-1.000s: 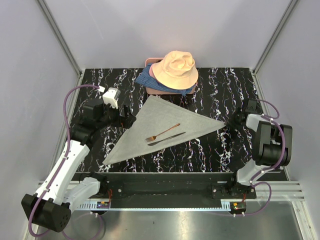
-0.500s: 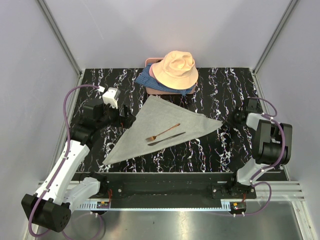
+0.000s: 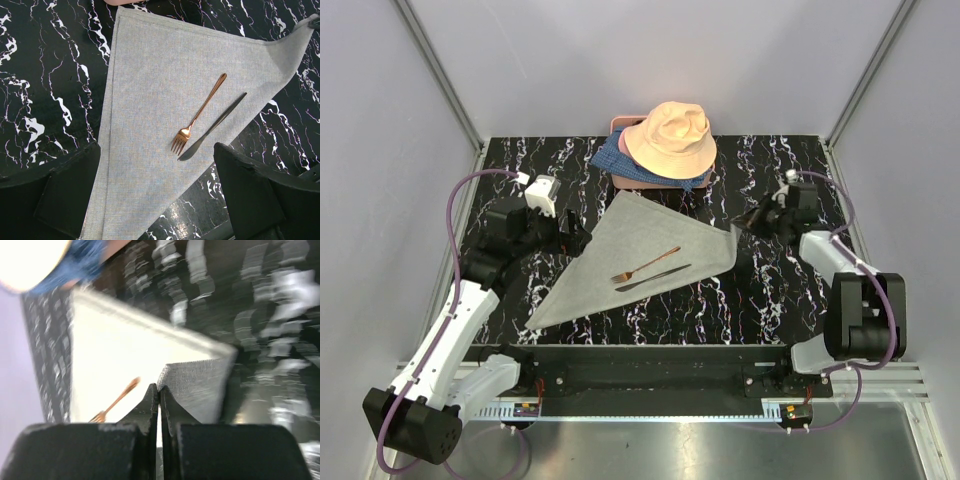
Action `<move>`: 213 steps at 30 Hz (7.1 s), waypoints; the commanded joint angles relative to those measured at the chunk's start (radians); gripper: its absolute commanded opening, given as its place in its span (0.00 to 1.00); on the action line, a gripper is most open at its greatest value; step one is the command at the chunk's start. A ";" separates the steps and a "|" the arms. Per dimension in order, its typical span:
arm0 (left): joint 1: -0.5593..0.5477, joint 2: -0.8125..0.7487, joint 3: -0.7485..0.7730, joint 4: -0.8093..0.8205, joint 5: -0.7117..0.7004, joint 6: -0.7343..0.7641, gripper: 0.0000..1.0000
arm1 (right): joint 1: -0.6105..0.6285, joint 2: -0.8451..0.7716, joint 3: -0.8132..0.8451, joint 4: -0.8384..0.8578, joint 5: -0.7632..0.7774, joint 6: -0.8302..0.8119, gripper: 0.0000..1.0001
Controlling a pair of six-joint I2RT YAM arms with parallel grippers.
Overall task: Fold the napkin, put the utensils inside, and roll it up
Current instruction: Fold the napkin
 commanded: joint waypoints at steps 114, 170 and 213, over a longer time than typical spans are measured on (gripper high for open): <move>0.058 -0.427 -0.525 -0.498 -0.530 -1.322 0.38 | 0.325 0.158 -0.194 0.735 -0.398 0.343 0.58; 0.057 -0.361 -0.576 -0.459 -0.495 -1.385 0.32 | 0.313 0.237 -0.203 0.918 -0.461 0.464 0.54; -0.633 0.447 -0.084 0.407 -0.792 -0.506 0.00 | 0.304 -0.106 -0.203 0.399 -0.301 0.220 0.54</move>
